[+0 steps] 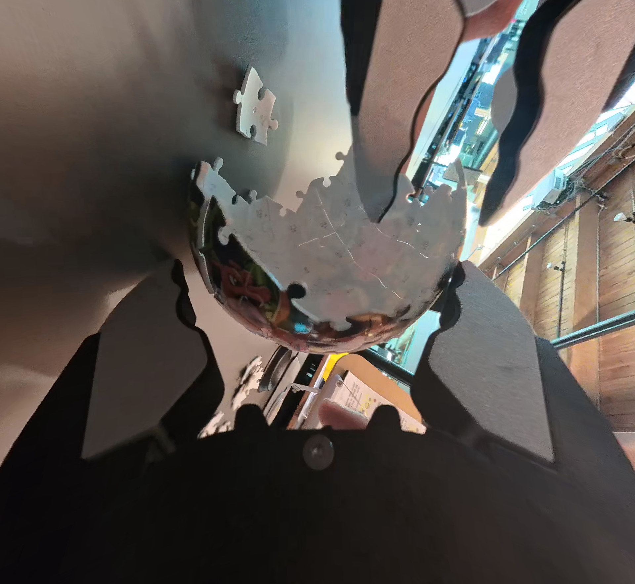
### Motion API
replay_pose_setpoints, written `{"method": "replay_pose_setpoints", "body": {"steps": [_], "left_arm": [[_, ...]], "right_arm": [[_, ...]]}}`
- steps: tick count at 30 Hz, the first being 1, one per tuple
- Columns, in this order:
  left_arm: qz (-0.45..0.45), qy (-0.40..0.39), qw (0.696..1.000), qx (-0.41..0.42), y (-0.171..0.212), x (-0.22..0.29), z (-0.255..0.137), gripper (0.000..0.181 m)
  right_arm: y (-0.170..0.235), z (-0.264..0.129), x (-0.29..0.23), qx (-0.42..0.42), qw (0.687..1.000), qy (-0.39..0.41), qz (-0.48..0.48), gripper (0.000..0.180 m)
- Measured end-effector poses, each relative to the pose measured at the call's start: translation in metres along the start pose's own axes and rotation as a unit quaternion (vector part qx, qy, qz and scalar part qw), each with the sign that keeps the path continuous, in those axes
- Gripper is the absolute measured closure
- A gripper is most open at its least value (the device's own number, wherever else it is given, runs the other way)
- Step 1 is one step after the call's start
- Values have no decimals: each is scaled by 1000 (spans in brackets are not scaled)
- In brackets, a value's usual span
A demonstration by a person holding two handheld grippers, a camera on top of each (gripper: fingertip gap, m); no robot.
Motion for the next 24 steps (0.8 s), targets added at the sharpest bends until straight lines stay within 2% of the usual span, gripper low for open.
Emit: {"method": "replay_pose_setpoints", "body": {"steps": [5, 9, 14, 18, 24], "left_arm": [[47, -49, 997, 29, -6, -1, 15, 147], [78, -63, 994, 46, -5, 0, 21, 169], [110, -77, 988, 75, -5, -1, 19, 172], [130, -75, 983, 101, -1, -3, 21, 172], [179, -74, 969, 155, -4, -4, 32, 169]], "right_arm": [[2, -2, 0, 9, 1000, -17, 12, 39], [7, -4, -1, 11, 999, -28, 20, 39], [13, -11, -2, 42, 996, -63, 41, 39], [41, -24, 7, 81, 976, -160, 126, 55], [69, -12, 25, 179, 942, -174, 224, 57]]}}
Point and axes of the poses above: each gripper's, where its closed fingertips meet, z out along the fingers, y out of its underside, x = y × z across the jaws, the point moved 8 cm from there along -z, back along the fingers, and after that the axes turned 14 degrees about -x, right-handed, at the moved point
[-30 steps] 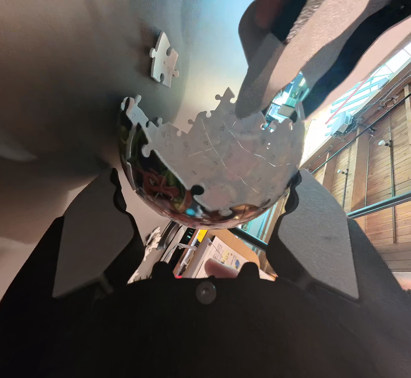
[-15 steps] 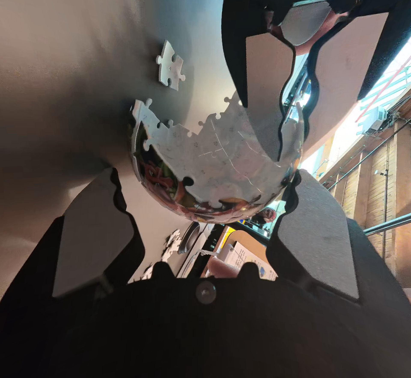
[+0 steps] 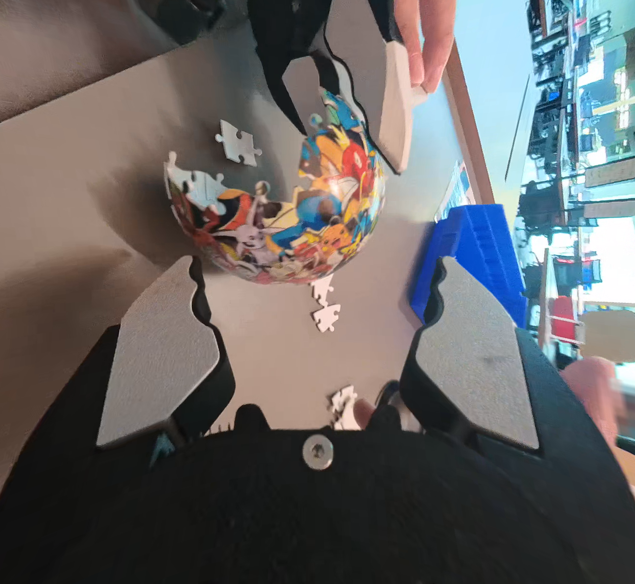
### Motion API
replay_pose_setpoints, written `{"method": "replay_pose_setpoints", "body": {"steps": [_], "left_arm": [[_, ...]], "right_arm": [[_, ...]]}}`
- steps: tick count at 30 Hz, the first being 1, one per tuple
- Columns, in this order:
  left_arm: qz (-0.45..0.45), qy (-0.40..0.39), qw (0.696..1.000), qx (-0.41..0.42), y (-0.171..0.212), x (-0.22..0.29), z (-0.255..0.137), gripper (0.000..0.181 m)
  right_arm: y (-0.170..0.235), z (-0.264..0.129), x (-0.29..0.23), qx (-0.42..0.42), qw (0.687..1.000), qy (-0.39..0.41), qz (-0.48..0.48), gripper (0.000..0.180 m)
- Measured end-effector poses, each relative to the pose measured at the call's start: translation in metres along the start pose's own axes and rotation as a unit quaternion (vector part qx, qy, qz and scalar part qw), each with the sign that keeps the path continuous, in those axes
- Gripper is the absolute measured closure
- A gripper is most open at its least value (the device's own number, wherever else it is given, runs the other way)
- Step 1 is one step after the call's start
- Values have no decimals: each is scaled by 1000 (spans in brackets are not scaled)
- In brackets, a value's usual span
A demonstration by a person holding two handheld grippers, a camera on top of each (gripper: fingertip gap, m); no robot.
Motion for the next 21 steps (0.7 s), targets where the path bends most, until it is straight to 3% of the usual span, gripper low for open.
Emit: {"method": "replay_pose_setpoints", "body": {"steps": [7, 12, 17, 21], "left_arm": [[43, -7, 998, 54, -6, -1, 11, 167], [39, -19, 998, 47, -3, 0, 6, 166], [35, -23, 998, 43, -2, 0, 0, 166], [35, -21, 999, 36, 2, 2, -3, 156]], "right_arm": [[-2, 18, -4, 19, 998, -56, -12, 56], [-16, 23, -10, 3, 998, -23, -51, 54], [-20, 37, -18, -69, 993, 5, -100, 48], [-26, 37, -19, -107, 986, 30, -125, 50]]}}
Point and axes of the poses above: each gripper's, where its closed fingertips meet, z out along the fingers, y out of its underside, x = y × z across the jaws, the point moved 8 cm from there along -z, back along the fingers, and after that the axes turned 14 degrees about -x, right-handed, at the moved point
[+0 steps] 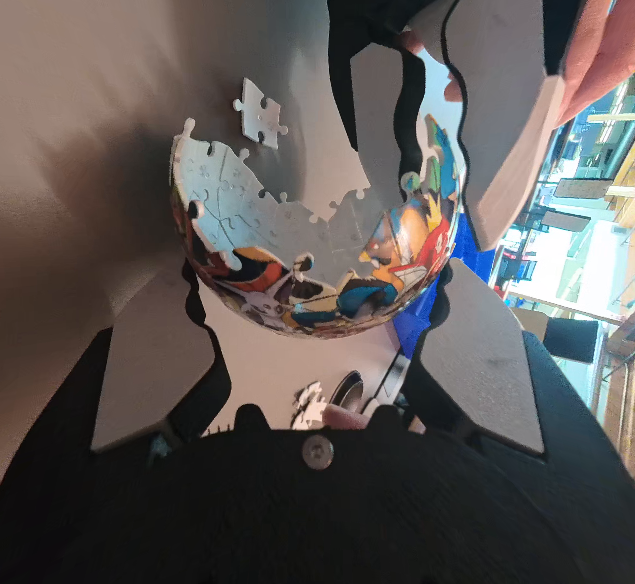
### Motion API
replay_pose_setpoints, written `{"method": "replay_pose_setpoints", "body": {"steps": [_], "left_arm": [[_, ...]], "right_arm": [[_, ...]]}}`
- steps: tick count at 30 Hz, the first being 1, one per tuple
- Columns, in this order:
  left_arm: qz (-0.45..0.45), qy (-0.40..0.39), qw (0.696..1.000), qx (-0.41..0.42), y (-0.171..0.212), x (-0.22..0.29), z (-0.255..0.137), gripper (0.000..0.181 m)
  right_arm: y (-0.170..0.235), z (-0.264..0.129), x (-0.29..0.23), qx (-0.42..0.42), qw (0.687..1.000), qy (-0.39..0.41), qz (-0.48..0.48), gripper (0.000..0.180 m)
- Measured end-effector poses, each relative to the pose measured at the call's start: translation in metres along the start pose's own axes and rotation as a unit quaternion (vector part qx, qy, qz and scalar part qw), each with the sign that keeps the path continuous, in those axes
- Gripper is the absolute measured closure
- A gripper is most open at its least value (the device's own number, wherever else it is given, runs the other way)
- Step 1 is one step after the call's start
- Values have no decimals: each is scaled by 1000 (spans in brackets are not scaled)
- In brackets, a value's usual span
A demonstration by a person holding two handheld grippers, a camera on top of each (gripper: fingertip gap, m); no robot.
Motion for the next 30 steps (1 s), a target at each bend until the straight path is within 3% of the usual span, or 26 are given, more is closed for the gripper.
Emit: {"method": "replay_pose_setpoints", "body": {"steps": [3, 5, 8, 11, 13, 17, 21, 24, 28, 30], "left_arm": [[-31, 10, 999, -13, 3, -2, -2, 140], [-69, 35, 997, -27, 6, -4, -5, 117], [-142, 72, 986, -49, 13, -8, -22, 107], [-220, 116, 965, -83, 21, -17, -43, 108], [-315, 175, 928, -99, 25, -21, -55, 117], [-498, 383, 765, -141, 18, -17, -67, 131], [-527, 519, 634, -225, 10, 7, -73, 129], [-542, 534, 594, -262, 4, 21, -73, 135], [-547, 544, 573, -276, 3, 23, -64, 140], [-524, 559, 578, -281, 4, 25, -61, 136]], "right_arm": [[-10, -3, -4, -28, 999, 16, -24, 52], [-16, -4, -4, -60, 997, 32, -48, 53], [-21, -4, -4, -72, 996, 32, -52, 53], [-19, -2, -4, -80, 994, 41, -61, 53], [-17, 0, -2, -87, 993, 44, -63, 53], [-15, 1, 0, -86, 993, 37, -66, 53], [-21, 0, 1, -82, 993, 36, -72, 53], [-24, 1, 1, -77, 994, 33, -70, 53], [-21, 2, 2, -68, 995, 30, -68, 53], [-19, 2, 2, -67, 995, 28, -65, 53]]}}
Point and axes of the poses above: each gripper's, where its closed fingertips meet, z out along the fingers, y out of its underside, x = y × z across the jaws, the point moved 8 cm from there along -z, back along the fingers, and after that the axes turned 14 degrees about -x, right-handed, at the moved point
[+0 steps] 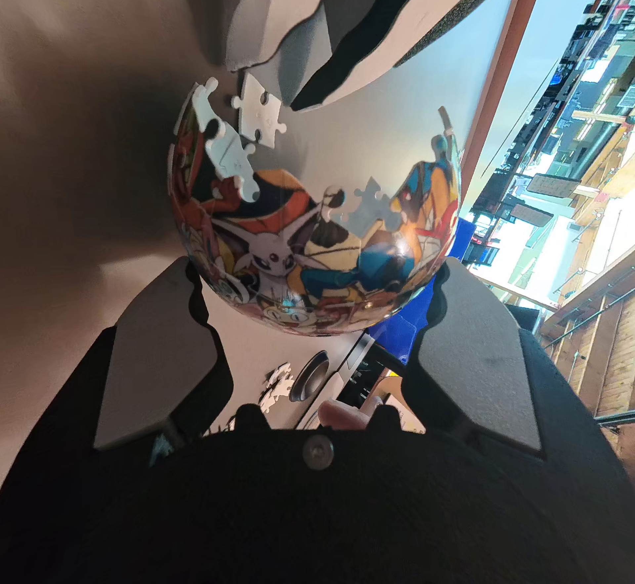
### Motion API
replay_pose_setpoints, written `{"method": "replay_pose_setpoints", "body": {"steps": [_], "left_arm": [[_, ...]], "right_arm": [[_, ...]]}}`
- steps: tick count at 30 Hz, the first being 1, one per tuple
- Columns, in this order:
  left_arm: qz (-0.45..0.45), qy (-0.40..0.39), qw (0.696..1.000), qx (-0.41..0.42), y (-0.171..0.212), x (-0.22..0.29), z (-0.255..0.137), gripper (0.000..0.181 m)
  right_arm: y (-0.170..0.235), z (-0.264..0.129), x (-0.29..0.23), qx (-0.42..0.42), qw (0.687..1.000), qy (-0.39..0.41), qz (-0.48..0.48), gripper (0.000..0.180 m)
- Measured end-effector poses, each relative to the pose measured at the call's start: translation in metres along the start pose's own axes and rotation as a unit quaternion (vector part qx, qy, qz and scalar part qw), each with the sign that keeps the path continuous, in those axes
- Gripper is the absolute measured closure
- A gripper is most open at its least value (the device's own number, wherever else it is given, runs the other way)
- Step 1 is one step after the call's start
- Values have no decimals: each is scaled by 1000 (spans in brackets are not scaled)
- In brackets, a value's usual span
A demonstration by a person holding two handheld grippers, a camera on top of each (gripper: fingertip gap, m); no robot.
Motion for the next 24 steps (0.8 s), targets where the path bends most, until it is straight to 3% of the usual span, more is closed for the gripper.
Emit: {"method": "replay_pose_setpoints", "body": {"steps": [4, 11, 24], "left_arm": [[12, 8, 1000, -18, -5, -2, 3, 134], [14, 12, 1000, -22, -9, -12, 5, 151], [206, 36, 978, -20, -15, -24, 4, 154]], "right_arm": [[1, 1, 0, 6, 1000, -1, 0, 54], [5, 4, 1, 25, 1000, -8, 8, 53], [3, 7, 5, 54, 998, -15, 14, 53]]}}
Point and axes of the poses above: each gripper's, where its closed fingertips meet, z out along the fingers, y out of its underside, x = y × z across the jaws, the point moved 8 cm from there along -z, back along the fingers, and after that the axes turned 14 degrees about -x, right-handed, at the moved point
